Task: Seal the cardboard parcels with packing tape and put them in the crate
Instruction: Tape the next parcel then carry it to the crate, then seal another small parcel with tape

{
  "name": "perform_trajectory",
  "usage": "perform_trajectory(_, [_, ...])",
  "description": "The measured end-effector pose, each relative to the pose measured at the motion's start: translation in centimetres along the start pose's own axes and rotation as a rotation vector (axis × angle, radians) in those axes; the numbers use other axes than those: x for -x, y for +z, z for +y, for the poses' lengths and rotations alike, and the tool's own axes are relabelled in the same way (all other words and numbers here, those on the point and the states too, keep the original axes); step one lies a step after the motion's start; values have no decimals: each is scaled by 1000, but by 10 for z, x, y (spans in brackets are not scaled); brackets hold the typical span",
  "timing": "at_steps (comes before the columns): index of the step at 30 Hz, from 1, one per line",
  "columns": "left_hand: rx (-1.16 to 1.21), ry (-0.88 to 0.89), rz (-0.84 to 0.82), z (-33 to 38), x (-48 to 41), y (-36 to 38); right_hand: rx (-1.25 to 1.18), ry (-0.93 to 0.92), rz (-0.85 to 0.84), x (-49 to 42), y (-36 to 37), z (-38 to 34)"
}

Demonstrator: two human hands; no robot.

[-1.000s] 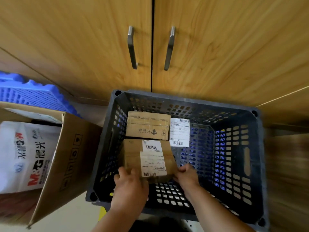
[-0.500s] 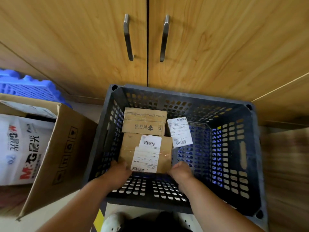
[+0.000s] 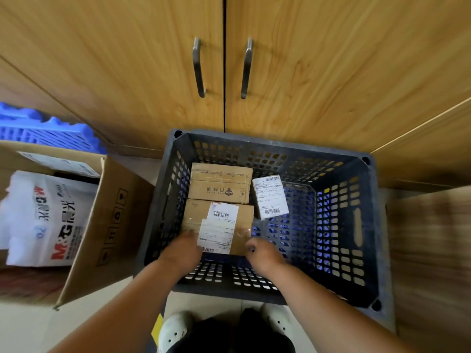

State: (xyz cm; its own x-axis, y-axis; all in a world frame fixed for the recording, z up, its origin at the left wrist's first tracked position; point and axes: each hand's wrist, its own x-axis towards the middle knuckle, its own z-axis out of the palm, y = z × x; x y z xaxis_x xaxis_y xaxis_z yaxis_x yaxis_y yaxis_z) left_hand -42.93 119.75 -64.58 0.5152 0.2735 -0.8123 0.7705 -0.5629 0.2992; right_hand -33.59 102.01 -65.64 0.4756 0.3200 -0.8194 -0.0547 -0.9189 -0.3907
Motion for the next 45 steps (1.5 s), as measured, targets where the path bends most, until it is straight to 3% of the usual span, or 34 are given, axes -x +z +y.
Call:
perform_trajectory(10, [-112,188,36,93,153,-82,127,-272,142,160,-89,-78])
perform_trajectory(19, [-173,408,163,178,321,-193,228,-282,261,330,-199,-147])
perform_trajectory(27, [-59,566,113,234,449,-254,54,-278,484,486,-266,-178])
perform_trajectory(36, [72,722,42,301,529,-235,-131,-225,651,605,-293,-129])
perform_trajectory(45, [-23,854,-55,365,594,-137,-421,-139,771,706,-279,4])
